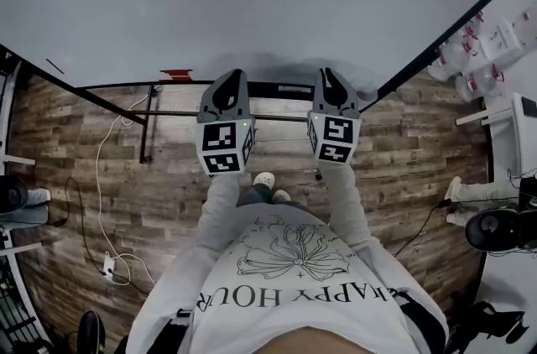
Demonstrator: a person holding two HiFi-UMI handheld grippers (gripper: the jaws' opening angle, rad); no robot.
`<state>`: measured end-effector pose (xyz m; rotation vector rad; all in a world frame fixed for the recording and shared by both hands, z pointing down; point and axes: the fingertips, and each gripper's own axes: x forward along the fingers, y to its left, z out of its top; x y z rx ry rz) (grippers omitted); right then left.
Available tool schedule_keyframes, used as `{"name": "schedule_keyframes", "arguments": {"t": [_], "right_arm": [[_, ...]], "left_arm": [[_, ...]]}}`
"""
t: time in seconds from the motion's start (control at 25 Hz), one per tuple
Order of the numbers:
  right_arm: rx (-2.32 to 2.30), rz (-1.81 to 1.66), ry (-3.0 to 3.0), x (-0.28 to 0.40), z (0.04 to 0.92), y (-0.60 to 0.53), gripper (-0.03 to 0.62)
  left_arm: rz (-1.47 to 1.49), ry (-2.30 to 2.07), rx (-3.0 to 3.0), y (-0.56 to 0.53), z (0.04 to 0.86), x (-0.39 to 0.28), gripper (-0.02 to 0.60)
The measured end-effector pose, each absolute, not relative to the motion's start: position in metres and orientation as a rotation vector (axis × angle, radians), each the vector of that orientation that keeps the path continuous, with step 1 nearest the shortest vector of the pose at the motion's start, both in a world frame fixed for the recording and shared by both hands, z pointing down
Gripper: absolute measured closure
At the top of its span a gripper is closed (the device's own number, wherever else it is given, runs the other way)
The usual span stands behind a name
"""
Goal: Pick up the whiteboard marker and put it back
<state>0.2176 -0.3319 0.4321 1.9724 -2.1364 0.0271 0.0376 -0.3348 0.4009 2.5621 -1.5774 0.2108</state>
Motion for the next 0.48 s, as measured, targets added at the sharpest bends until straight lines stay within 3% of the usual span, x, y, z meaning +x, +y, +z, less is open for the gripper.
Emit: {"name": "schedule_keyframes", "arguments": {"t": [0.48], "right_arm": [[2.129, 0.069, -2.110, 0.247, 0.410, -0.316, 0.568]], "left_arm": [[0.186, -1.554, 2.601, -0.337, 0.393, 0.054, 0.574]]}}
